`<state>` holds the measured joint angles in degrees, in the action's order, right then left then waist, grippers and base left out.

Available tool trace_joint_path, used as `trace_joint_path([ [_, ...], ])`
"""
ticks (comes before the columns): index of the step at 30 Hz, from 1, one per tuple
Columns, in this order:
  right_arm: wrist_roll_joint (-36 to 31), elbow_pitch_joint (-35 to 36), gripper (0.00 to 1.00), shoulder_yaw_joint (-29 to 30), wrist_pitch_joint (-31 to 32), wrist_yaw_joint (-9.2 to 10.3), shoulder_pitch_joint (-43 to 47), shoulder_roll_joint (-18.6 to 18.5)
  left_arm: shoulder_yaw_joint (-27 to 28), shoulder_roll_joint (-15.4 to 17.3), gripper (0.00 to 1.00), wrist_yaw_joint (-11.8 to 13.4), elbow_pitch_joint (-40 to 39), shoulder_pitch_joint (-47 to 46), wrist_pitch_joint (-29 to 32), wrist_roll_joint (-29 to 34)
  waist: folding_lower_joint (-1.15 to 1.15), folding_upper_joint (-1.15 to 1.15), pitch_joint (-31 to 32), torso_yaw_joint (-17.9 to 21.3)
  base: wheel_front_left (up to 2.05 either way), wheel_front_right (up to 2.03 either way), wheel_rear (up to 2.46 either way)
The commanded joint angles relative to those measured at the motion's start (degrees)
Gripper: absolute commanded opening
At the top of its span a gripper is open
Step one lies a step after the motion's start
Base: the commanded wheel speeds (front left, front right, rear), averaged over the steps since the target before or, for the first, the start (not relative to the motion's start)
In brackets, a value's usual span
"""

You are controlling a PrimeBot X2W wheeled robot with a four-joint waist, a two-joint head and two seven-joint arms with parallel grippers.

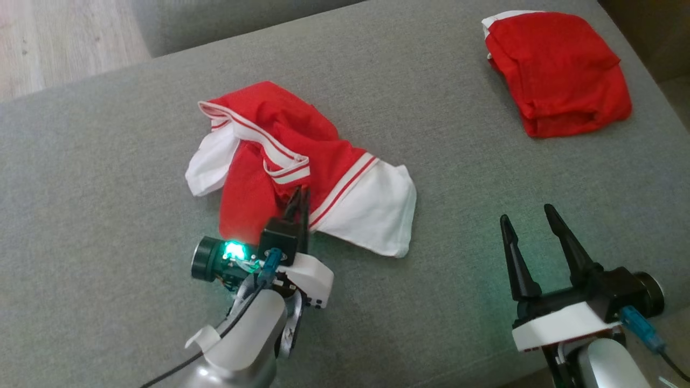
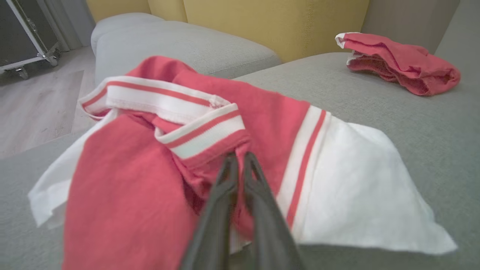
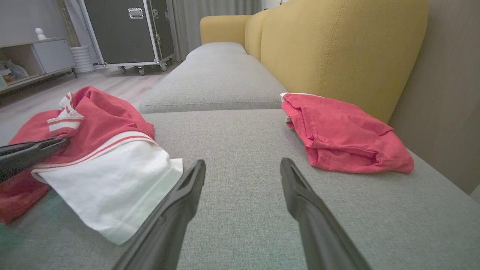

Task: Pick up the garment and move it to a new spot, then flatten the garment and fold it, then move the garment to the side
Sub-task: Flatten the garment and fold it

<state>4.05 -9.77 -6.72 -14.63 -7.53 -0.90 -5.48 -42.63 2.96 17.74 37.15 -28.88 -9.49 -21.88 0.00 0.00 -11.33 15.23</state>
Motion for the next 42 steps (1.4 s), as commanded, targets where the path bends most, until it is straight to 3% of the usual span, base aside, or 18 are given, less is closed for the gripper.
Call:
trace_joint_path([
  [1, 0.4, 1.5, 1.0, -1.2, -0.4, 0.04, -1.4, -0.2, 1.8, -0.1, 0.0, 0.6, -0.5, -2.5, -0.8, -0.3, 0.0, 0.0, 0.4, 0.2, 0.0, 0.0, 0.0],
  [5, 0.4, 1.4, 1.0, -1.4, -0.4, 0.04, -1.2, 0.1, 2.1, 0.0, 0.0, -0.3, 0.9, -3.1, -1.8, -1.0, 0.0, 0.0, 1.5, 0.8, 0.0, 0.0, 0.0],
  [13, 0.3, 0.8, 1.0, -1.9, -0.4, 0.04, -0.8, 0.7, 0.9, 0.2, 0.0, -8.0, -3.6, -10.5, -4.6, -0.6, 0.0, 0.0, 4.0, 2.4, 0.0, 0.0, 0.0],
  [14, 0.3, 0.8, 1.0, -1.9, -0.4, 0.04, -0.8, 0.7, 0.9, 0.2, 0.0, -8.0, -3.6, -10.5, -4.6, -0.6, 0.0, 0.0, 4.0, 2.4, 0.0, 0.0, 0.0],
  [21, 0.3, 0.4, 1.0, -2.2, -0.4, 0.04, 0.0, 1.1, 2.2, 1.6, 0.0, -13.8, -5.3, -28.8, -2.9, 0.9, 0.0, 0.0, 6.6, 3.2, 0.0, 0.0, 0.0],
  [25, 0.2, 0.0, 1.0, -2.5, -0.4, 0.04, 0.9, 1.2, 5.8, 2.8, 0.0, -14.7, -3.9, -40.0, -2.8, 0.7, 0.0, 0.0, 8.9, 3.2, 0.0, 0.0, 0.0],
  [30, 0.0, 0.0, 1.0, -2.4, -0.4, 0.04, 2.6, 1.0, 10.5, 4.9, 0.0, -13.2, -1.0, -48.2, -3.3, -0.5, 0.0, 0.0, 11.6, 1.5, 0.0, 0.0, 0.0],
  [35, -0.1, 0.5, 1.0, -1.1, -0.4, 0.04, 3.9, 1.1, 13.3, 8.4, 0.0, -11.4, 0.5, -43.2, -1.9, -3.0, 0.0, 0.0, 12.9, -2.1, 0.0, 0.0, 0.0],
  [42, -0.5, 1.3, 1.0, 0.3, -0.4, 0.04, 5.2, 1.2, 15.9, 12.5, 0.0, -10.2, -0.9, -16.5, -1.7, -10.0, 0.0, 0.0, 12.5, -6.8, 0.0, 0.0, 0.0],
])
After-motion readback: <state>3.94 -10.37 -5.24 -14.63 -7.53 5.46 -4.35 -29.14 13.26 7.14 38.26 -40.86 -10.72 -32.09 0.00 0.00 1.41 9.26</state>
